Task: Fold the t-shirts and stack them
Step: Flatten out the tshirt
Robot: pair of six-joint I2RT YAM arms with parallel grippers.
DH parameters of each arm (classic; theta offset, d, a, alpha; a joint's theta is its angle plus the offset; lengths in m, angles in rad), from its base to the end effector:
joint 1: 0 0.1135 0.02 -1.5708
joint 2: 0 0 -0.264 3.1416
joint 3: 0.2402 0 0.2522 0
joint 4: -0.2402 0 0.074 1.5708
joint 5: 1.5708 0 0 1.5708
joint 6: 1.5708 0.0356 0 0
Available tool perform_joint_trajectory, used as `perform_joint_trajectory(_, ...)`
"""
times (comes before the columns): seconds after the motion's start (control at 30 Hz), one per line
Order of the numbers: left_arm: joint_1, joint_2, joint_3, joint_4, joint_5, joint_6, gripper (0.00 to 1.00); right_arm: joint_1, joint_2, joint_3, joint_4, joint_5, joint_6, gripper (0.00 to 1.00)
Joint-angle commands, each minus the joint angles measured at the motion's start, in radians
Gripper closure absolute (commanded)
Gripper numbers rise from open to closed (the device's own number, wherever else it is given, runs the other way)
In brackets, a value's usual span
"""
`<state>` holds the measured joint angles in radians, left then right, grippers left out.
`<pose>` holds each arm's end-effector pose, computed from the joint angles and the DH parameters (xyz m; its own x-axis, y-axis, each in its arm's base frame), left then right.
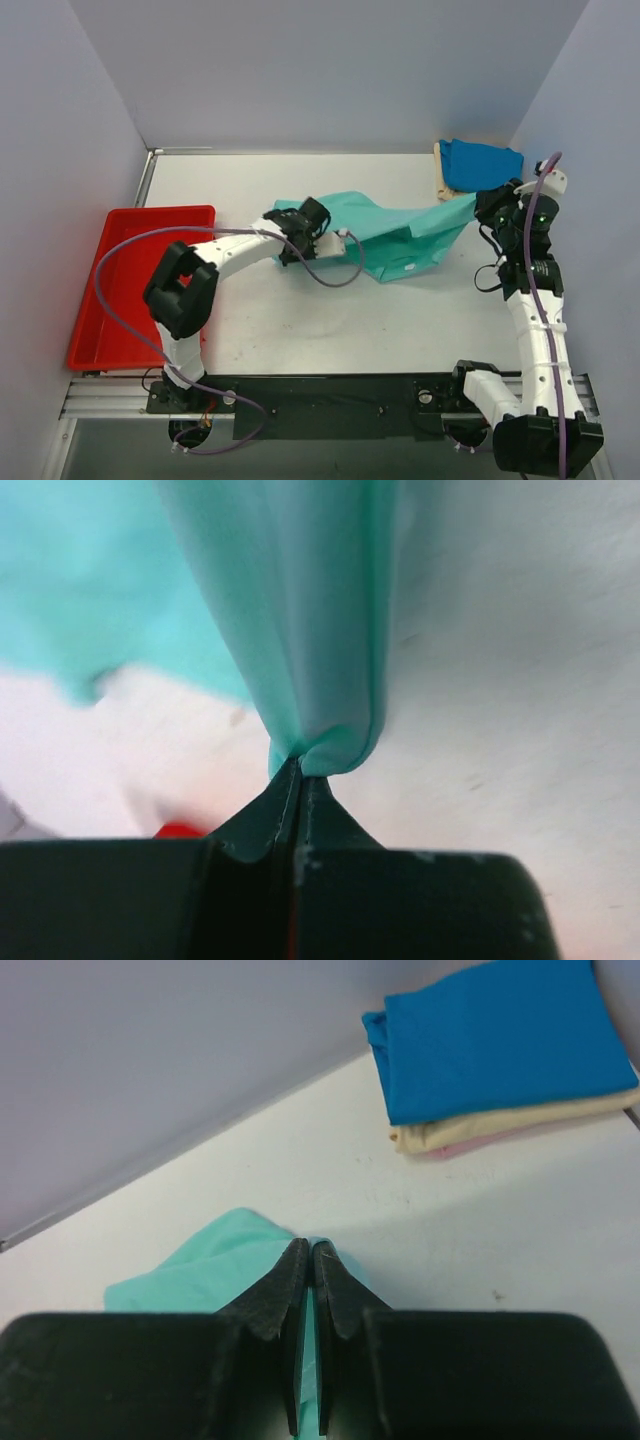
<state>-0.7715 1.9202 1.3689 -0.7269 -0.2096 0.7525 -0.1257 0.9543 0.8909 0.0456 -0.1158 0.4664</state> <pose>0.2789 -0.2609 0.1802 -0.0644 0.9951 -0.0744 0.9355 0.0861 0.3426 0.2237 -0.0241 0.3713 -0.0113 0.4517 -0.8921 0.0168 0.8921 0.4514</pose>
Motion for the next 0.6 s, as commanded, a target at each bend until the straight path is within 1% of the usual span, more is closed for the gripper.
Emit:
perform_joint_trajectory(0.0,0.138,-0.272,0.124,0.064,-0.111,-0.015,1.00,-0.011,-0.087,0.144,0.019,-0.060,-0.011,1.00)
perform_joint_trajectory(0.1,0.178,-0.432,0.166,0.049,-0.122,0.016,1.00,-0.009,-0.138,0.224,-0.001,-0.105,0.015,1.00)
perform_joint_trajectory(0.13,0.187,-0.460,0.173,0.044,-0.129,0.022,1.00,-0.009,-0.146,0.239,-0.007,-0.114,0.024,1.00)
perform_joint_trajectory(0.17,0.187,-0.525,0.185,0.031,-0.143,0.036,1.00,-0.009,-0.167,0.273,-0.021,-0.128,0.028,1.00)
perform_joint_trajectory(0.27,0.189,-0.642,0.208,0.014,-0.201,0.080,1.00,-0.009,-0.216,0.336,-0.043,-0.142,0.034,1.00)
perform_joint_trajectory(0.3,0.189,-0.703,0.211,0.014,-0.233,0.087,1.00,-0.009,-0.245,0.367,-0.076,-0.143,0.034,1.00)
perform_joint_trajectory(0.4,0.186,-0.837,0.252,0.006,-0.274,0.103,1.00,-0.009,-0.298,0.425,-0.108,-0.148,0.026,1.00)
perform_joint_trajectory(0.5,0.187,-0.906,0.329,-0.052,-0.258,0.065,1.00,-0.009,-0.351,0.496,-0.161,-0.153,0.011,1.00)
perform_joint_trajectory(0.57,0.186,-0.925,0.403,-0.135,-0.232,0.028,1.00,-0.009,-0.373,0.533,-0.187,-0.156,0.003,1.00)
